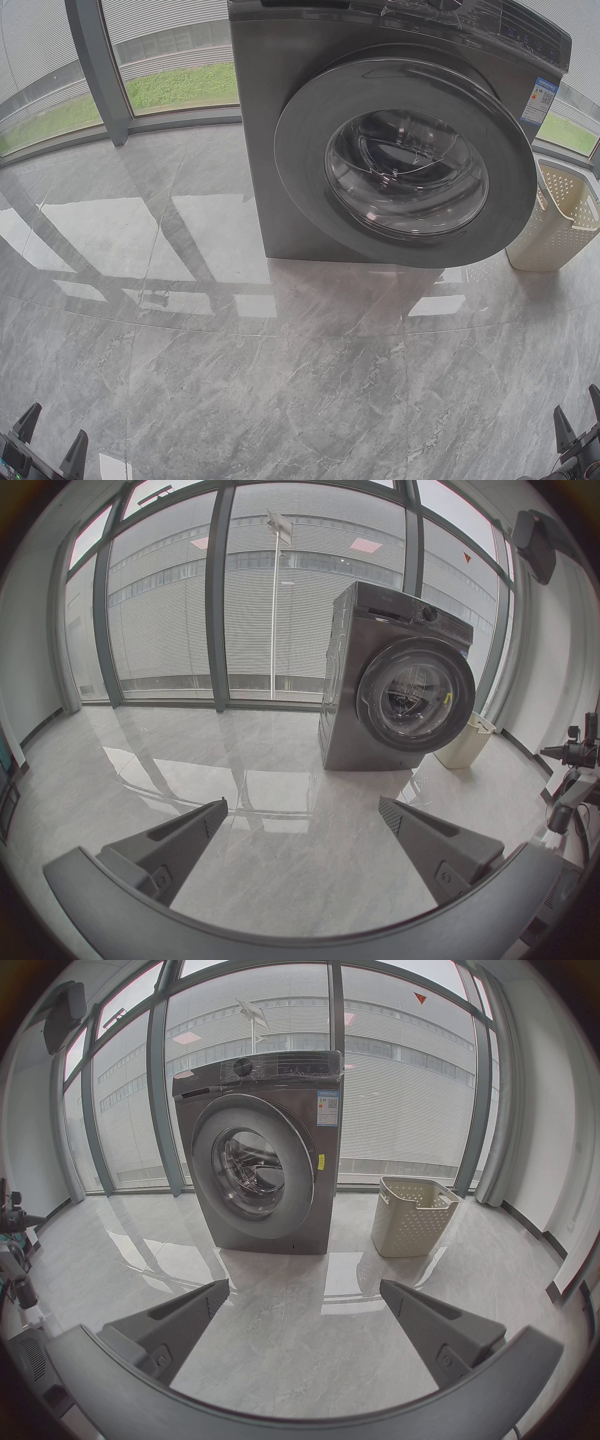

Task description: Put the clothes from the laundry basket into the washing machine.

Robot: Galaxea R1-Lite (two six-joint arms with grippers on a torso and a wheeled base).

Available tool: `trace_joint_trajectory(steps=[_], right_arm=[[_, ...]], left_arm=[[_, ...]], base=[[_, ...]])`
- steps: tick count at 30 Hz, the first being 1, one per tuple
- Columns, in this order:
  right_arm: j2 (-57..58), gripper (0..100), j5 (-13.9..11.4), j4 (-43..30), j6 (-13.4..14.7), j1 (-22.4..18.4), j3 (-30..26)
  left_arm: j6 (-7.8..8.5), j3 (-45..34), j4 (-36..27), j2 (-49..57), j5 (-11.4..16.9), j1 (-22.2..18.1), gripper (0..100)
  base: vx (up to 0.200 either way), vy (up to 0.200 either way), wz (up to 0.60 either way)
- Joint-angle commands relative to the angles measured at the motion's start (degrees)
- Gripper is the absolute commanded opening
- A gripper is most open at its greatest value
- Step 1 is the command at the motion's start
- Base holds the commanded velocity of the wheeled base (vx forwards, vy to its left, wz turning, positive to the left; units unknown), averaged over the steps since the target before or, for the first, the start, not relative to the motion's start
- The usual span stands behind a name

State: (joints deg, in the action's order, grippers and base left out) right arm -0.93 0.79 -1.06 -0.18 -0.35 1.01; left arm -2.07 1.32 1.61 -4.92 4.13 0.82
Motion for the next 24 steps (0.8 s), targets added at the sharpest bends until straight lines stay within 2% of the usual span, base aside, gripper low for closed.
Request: trace_joint_trajectory(steps=[1,2,5,9,12,13,14,16,17,18,20,24], right_arm=[[0.84,100,0.09,0.01,0.01,-0.09,-0.57],[0.75,100,0.09,0.01,-0.08,-0.17,-0.57],[0.75,100,0.00,0.01,-0.08,0.00,-0.57],[0.75,100,0.09,0.09,0.01,-0.09,-0.66],[0.75,100,0.09,0.62,0.01,-0.17,-0.84],[0.75,100,0.09,0.80,0.01,-0.17,-0.84],[0.75,100,0.09,0.80,-0.08,-0.17,-0.84],[0.75,100,0.09,0.88,-0.08,-0.17,-0.84],[0.75,100,0.09,0.88,-0.08,-0.17,-0.84],[0.75,100,0.09,0.97,0.01,-0.17,-0.92],[0.75,100,0.09,0.97,0.01,-0.09,-0.84],[0.75,100,0.26,0.88,0.09,-0.17,-0.92]], left_arm=[[-2.32,-0.61,0.41,4.92,0.44,-0.64,100],[-2.41,-0.53,0.24,4.92,-0.44,-0.64,100],[-2.50,-0.35,-0.55,4.92,-6.42,-0.55,100],[-3.20,0.18,-1.87,4.92,-10.11,-0.64,100],[-2.32,0.27,-1.96,4.92,-10.46,-0.64,100],[-1.97,0.18,-1.96,4.92,-9.67,-0.64,100],[-0.92,0.00,-2.14,4.92,-8.18,-0.38,100],[2.78,-1.23,-1.78,4.92,-3.17,-0.47,100],[2.78,-1.23,-1.78,4.92,-3.17,-0.47,100],[2.16,-1.05,-2.14,4.92,-2.81,-0.47,100],[0.58,-1.23,-1.61,4.92,-4.22,-0.55,100],[0.93,-1.32,-1.52,4.92,-4.66,-0.55,100]], base=[[0.000,0.000,0.00],[0.000,0.000,0.00],[0.000,0.000,0.00],[0.000,0.000,0.00],[0.000,0.000,0.00],[0.000,0.000,0.00],[0.000,0.000,0.00],[0.000,0.000,0.00],[0.000,0.000,0.00],[0.000,0.000,0.00],[0.000,0.000,0.00],[0.000,0.000,0.00]])
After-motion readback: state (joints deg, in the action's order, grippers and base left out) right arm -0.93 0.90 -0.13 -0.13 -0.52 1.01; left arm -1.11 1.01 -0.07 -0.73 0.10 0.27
